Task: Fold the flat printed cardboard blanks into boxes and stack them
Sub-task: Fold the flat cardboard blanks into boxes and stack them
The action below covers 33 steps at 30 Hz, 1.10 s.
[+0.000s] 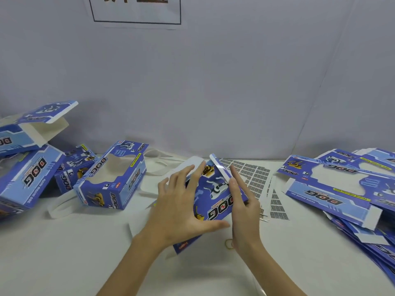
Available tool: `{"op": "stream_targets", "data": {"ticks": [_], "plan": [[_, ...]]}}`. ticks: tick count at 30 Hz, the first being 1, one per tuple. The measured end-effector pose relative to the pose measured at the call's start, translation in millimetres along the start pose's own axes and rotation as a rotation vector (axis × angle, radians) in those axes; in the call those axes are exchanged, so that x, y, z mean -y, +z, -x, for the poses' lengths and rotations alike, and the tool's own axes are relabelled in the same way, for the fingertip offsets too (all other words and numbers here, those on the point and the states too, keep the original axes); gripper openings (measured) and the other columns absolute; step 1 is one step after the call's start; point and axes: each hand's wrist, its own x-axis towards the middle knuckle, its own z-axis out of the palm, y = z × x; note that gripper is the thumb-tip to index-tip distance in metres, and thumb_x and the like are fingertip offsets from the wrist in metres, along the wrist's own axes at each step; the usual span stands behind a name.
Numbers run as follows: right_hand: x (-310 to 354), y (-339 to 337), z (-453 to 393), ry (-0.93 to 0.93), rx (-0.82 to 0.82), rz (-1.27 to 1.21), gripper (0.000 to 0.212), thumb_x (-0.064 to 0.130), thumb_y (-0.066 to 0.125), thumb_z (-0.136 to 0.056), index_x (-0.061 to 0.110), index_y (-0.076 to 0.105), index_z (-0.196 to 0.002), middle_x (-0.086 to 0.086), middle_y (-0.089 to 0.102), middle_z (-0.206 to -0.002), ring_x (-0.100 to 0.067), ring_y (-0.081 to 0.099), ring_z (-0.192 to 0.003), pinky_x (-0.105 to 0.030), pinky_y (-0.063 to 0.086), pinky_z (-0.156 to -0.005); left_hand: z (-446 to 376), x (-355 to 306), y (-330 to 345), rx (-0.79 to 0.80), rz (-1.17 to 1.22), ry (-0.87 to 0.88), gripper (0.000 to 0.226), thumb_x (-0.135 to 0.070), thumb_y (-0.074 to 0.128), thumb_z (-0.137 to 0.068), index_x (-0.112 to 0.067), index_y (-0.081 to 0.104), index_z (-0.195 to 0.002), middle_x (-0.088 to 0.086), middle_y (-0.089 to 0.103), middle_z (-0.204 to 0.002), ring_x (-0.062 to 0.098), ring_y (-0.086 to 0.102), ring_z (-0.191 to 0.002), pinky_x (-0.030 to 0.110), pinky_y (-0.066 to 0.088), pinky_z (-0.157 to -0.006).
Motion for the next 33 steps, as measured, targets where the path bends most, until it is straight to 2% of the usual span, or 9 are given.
{"op": "stream_targets", "data": {"ticks": [4,7,11,13,15,18,22,26,33], "plan": [[5,-1,1,-0.016,0.045,0.055,0.034,0.041,0.062,-0.100,0.047,0.069,-0.133,0.004,0.078,-0.121,-0.023,0.077,-0.108,-0.029,0.064,-0.070,-1,-1,2,-0.047,0.001,0.032,0.131,-0.098,0.055,-0.061,-0.039,-0.002,-0.164,-0.015,0.034,-0.153,0.008,0.035,-0.137,0.043,0.036,-0.115],[15,-7,-9,-0.043,0.197,0.123,0.042,0.036,0.064,-0.104,0.043,0.061,-0.145,0.003,0.074,-0.128,-0.025,0.073,-0.117,-0.032,0.065,-0.076,-3,12,-10,-0.124,-0.052,0.130,0.130,-0.084,0.068,-0.064,-0.033,0.005,-0.166,-0.010,0.035,-0.155,0.013,0.036,-0.140,0.050,0.029,-0.119],[29,-18,-20,-0.072,0.370,0.267,0.058,0.043,0.057,-0.098,0.057,0.043,-0.153,0.005,0.065,-0.126,-0.022,0.068,-0.123,-0.036,0.065,-0.077,-6,26,-21,-0.096,-0.049,0.248,0.131,-0.070,0.079,-0.064,-0.035,0.004,-0.166,-0.012,0.022,-0.162,0.012,0.018,-0.154,0.060,0.017,-0.125],[28,-17,-18,-0.113,0.401,0.361,0.058,0.054,0.058,-0.095,0.062,0.041,-0.150,0.004,0.061,-0.127,-0.022,0.067,-0.124,-0.047,0.066,-0.082,-5,27,-20,-0.059,-0.027,0.244,0.132,-0.068,0.079,-0.064,-0.036,0.001,-0.165,-0.013,0.015,-0.164,0.008,0.009,-0.157,0.062,0.011,-0.126],[22,-15,-16,-0.193,0.375,0.447,0.056,0.055,0.058,-0.097,0.062,0.041,-0.150,-0.001,0.060,-0.130,-0.025,0.066,-0.121,-0.056,0.064,-0.086,-3,21,-14,-0.056,-0.075,0.229,0.134,-0.070,0.077,-0.064,-0.032,-0.001,-0.166,-0.010,0.011,-0.166,0.010,0.001,-0.159,0.064,0.008,-0.126],[13,-12,-13,-0.238,0.329,0.476,0.051,0.048,0.057,-0.103,0.059,0.044,-0.151,0.000,0.061,-0.130,-0.025,0.065,-0.120,-0.058,0.061,-0.090,-2,3,-2,-0.131,-0.172,0.199,0.137,-0.083,0.069,-0.064,-0.021,0.003,-0.167,0.001,0.021,-0.165,0.023,0.014,-0.158,0.070,0.011,-0.122],[15,-10,-11,-0.183,0.356,0.394,0.050,0.048,0.055,-0.101,0.060,0.048,-0.148,0.002,0.064,-0.137,-0.024,0.063,-0.128,-0.051,0.062,-0.092,-4,-4,-2,-0.228,-0.148,0.147,0.139,-0.070,0.075,-0.060,-0.022,0.001,-0.167,0.004,0.033,-0.153,0.028,0.034,-0.143,0.070,0.024,-0.116],[18,-6,-8,-0.205,0.351,0.431,0.048,0.050,0.057,-0.101,0.060,0.049,-0.147,-0.004,0.062,-0.131,-0.025,0.064,-0.121,-0.053,0.065,-0.085,-4,4,-8,-0.246,-0.111,0.126,0.140,-0.071,0.079,-0.060,-0.024,0.001,-0.167,0.001,0.034,-0.152,0.026,0.038,-0.141,0.066,0.028,-0.116],[5,1,-1,-0.185,0.340,0.424,0.050,0.039,0.055,-0.106,0.058,0.045,-0.151,0.002,0.060,-0.139,-0.021,0.066,-0.125,-0.050,0.063,-0.092,-4,0,-2,-0.278,-0.163,0.117,0.132,-0.077,0.069,-0.066,-0.017,0.009,-0.166,0.002,0.037,-0.152,0.025,0.038,-0.141,0.064,0.024,-0.118]]}}
